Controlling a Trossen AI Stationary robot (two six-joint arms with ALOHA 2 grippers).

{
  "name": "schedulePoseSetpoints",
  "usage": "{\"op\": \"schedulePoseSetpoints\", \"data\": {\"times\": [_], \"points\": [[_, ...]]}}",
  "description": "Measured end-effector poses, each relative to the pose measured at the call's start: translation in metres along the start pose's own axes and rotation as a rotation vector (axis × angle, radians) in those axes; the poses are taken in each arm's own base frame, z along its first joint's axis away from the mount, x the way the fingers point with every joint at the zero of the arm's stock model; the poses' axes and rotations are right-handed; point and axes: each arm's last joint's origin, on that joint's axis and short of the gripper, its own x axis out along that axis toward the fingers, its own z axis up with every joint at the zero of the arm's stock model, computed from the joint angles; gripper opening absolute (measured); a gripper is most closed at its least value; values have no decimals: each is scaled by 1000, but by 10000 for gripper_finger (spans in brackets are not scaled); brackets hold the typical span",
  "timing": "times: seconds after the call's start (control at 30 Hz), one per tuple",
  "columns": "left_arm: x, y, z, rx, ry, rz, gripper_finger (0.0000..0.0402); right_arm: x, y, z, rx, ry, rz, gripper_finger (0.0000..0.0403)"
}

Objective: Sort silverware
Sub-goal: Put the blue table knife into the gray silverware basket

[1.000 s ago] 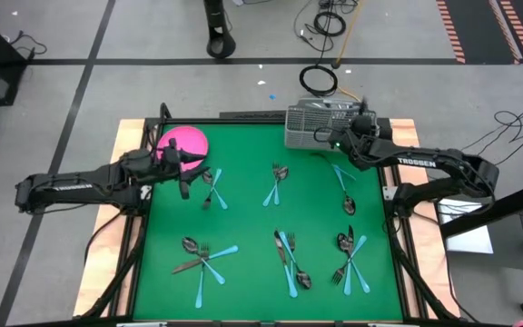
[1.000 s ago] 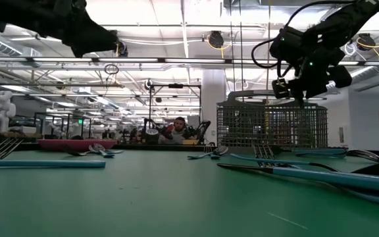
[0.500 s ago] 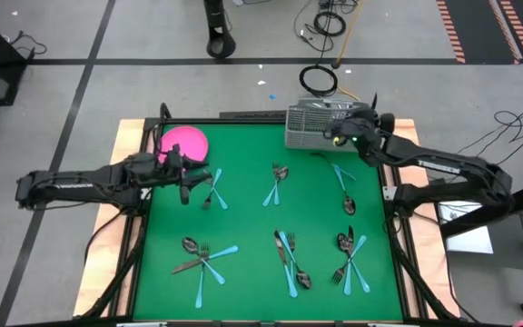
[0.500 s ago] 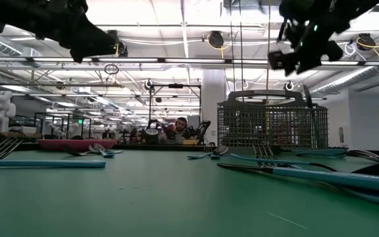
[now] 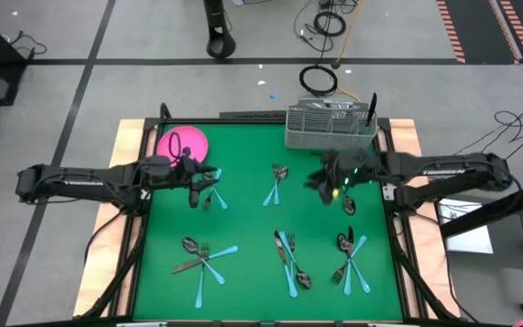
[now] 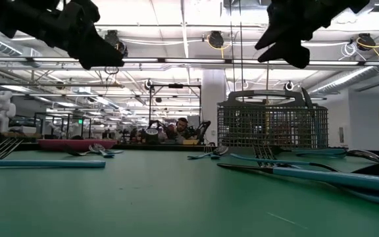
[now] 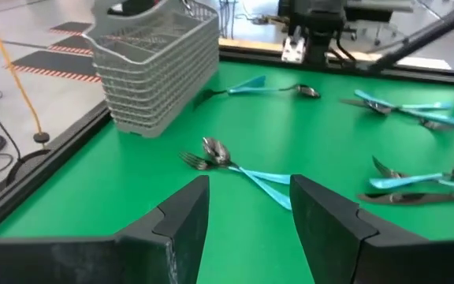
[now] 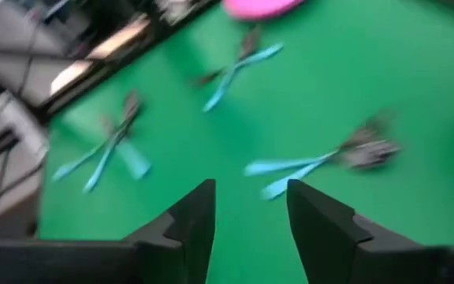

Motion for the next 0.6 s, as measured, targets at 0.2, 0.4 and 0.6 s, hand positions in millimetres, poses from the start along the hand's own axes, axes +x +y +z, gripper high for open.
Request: {"op": "schedulePoseSetpoints", "data": {"times": [0.2,0.4,0.6], "points": [[10,-5,0,25,-6,-130,180,24,31,-30,-68,154,82,142],[13,-6,-1,45,-3,-150,180,28,50,-47,250,371,231,141],[13,-8,-2,-5,16,-234,180,34,67,-61,231,339,224,141]]}}
